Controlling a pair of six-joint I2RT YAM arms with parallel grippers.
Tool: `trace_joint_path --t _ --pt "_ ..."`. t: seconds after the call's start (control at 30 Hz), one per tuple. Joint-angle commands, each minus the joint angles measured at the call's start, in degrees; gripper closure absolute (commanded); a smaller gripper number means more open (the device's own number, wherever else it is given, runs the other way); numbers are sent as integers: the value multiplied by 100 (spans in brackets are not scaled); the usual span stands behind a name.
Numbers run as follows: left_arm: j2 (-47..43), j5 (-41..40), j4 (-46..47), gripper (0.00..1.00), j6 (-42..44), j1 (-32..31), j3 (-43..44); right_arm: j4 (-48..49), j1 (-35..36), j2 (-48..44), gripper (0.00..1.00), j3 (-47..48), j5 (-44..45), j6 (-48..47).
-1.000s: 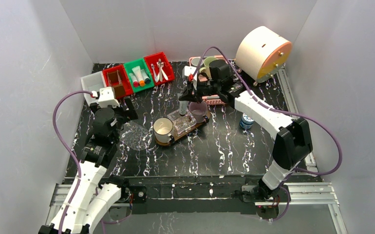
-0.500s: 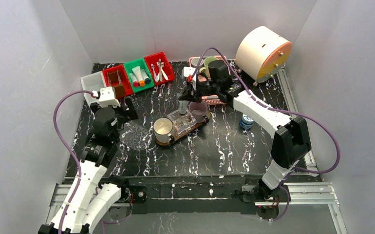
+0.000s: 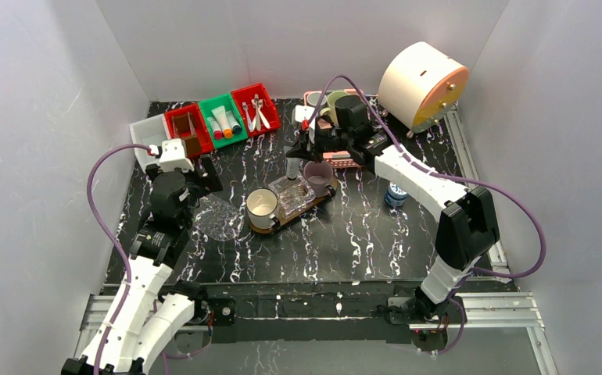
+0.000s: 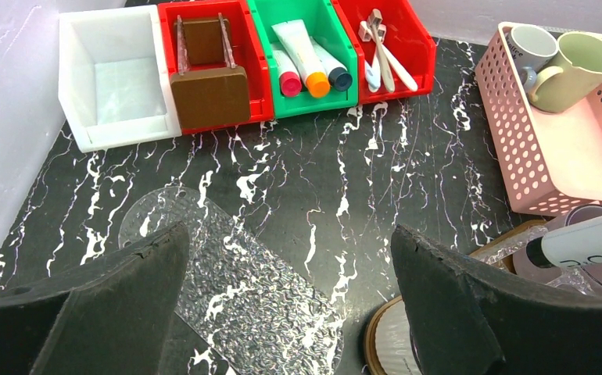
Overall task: Prepare toiletry sets of a toothbrush and toothpaste on the tray
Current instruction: Place the toothpaste holder on the tray.
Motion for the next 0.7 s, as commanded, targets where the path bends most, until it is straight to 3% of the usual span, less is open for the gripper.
trace_joint_path --t 0.0,0.67 --pt "-4 5 28 2 58 -24 -47 313 3 -211 99 -38 -92 -60" --pt "52 145 62 2 80 -21 -63 582 16 -57 99 -357 48 -188"
